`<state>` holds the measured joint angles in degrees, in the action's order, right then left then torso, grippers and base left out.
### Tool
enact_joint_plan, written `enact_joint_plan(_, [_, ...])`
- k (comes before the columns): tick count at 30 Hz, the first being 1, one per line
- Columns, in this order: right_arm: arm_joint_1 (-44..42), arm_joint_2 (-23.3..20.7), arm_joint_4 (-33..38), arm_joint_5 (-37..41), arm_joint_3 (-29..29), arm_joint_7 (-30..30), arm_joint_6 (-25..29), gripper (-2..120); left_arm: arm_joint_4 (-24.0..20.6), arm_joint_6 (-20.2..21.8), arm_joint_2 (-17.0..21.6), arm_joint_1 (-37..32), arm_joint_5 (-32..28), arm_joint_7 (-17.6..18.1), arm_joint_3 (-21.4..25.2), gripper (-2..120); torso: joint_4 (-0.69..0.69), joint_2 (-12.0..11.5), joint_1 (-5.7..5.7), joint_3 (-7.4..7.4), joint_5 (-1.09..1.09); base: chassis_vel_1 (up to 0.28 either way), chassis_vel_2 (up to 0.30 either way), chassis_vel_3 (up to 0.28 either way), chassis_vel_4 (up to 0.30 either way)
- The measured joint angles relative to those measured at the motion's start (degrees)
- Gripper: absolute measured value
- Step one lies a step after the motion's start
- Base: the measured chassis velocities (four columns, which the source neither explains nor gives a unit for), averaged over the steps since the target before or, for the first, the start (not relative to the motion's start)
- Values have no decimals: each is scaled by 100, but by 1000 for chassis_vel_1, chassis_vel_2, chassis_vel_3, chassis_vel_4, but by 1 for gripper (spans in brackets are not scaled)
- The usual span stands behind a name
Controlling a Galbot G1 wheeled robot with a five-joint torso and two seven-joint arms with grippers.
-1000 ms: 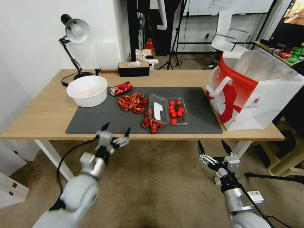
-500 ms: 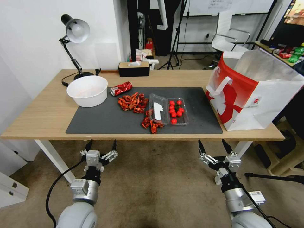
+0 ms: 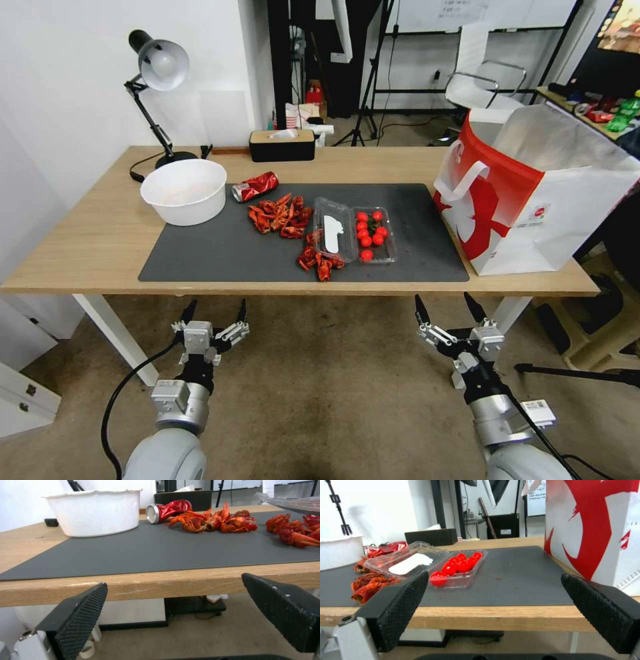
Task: Pick up the trash from the table and place it into the takeout bag.
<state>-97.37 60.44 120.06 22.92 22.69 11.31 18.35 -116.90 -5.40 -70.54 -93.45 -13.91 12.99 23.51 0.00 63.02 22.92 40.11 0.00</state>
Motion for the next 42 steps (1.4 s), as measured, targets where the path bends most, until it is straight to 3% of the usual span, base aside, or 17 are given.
enact_joint_plan(10, [57,24,-1,50,-51,30,-69,100,22,21,138,162,-254,-3,-21,100,0,0,0,0,0,0,0,0,0])
enact_joint_plan(13, [60,39,-4,48,-55,33,-82,100,66,117,365,456,-575,-3,-35,100,1,0,0,0,-2,0,0,0,0])
enact_joint_plan(20, [40,5,58,54,-46,54,-117,100,416,526,1133,2057,-1240,-56,-168,100,-5,0,0,0,0,0,0,0,0])
enact_joint_plan(22, [21,-1,103,56,-40,62,-140,100,778,673,1489,2860,-1648,-90,-329,100,-2,-1,1,2,-5,0,0,0,0])
enact_joint_plan(23, [21,-1,103,56,-40,62,-140,100,778,673,1489,2860,-1648,-90,-329,100,-2,-1,1,2,-5,0,0,0,0])
enact_joint_plan(25, [-3,-3,130,54,-24,65,-156,100,1204,892,1939,3904,-2060,-243,-607,100,0,0,1,2,0,0,0,0,0])
enact_joint_plan(26, [-3,-3,130,54,-24,65,-156,100,1204,892,1939,3904,-2060,-243,-607,100,0,0,1,2,0,0,0,0,0])
enact_joint_plan(28, [-15,-2,130,47,1,67,-161,100,1545,1154,2202,4670,-2377,-501,-838,100,-2,-1,1,1,2,0,0,0,0])
enact_joint_plan(30, [-15,-2,130,47,1,67,-161,100,1545,1154,2202,4670,-2377,-501,-838,100,-2,-1,1,1,2,0,0,0,0])
enact_joint_plan(31, [-37,33,123,21,34,69,-164,100,2212,1733,2385,5594,-2844,-924,-1280,100,1,-1,1,1,-3,0,0,0,0])
enact_joint_plan(32, [-37,33,123,21,34,69,-164,100,2212,1733,2385,5594,-2844,-924,-1280,100,1,-1,1,1,-3,0,0,0,0])
enact_joint_plan(33, [-46,46,120,11,42,69,-164,100,2538,1837,2390,5979,-2884,-1114,-1506,100,3,-1,1,1,-9,0,0,0,0])
enact_joint_plan(34, [-63,66,111,-5,46,69,-164,100,2897,1859,2368,6405,-2849,-1308,-1776,100,1,-1,2,1,3,0,0,0,0])
enact_joint_plan(35, [-63,66,111,-5,46,69,-164,100,2897,1859,2368,6405,-2849,-1308,-1776,100,1,-1,2,1,3,0,0,0,0])
enact_joint_plan(37, [-83,83,105,-30,51,69,-165,100,3418,1956,2225,7070,-2789,-1660,-2297,100,0,-1,1,2,-7,0,0,0,0])
enact_joint_plan(40, [-89,86,104,-40,66,69,-165,100,3760,2118,2048,7572,-2747,-1953,-2675,100,-1,-1,1,0,6,0,0,0,0])
enact_joint_plan(42, [-93,87,104,-43,88,71,-165,100,4024,2300,1884,7895,-2683,-2161,-2964,100,-1,-1,1,1,-2,0,0,0,0])
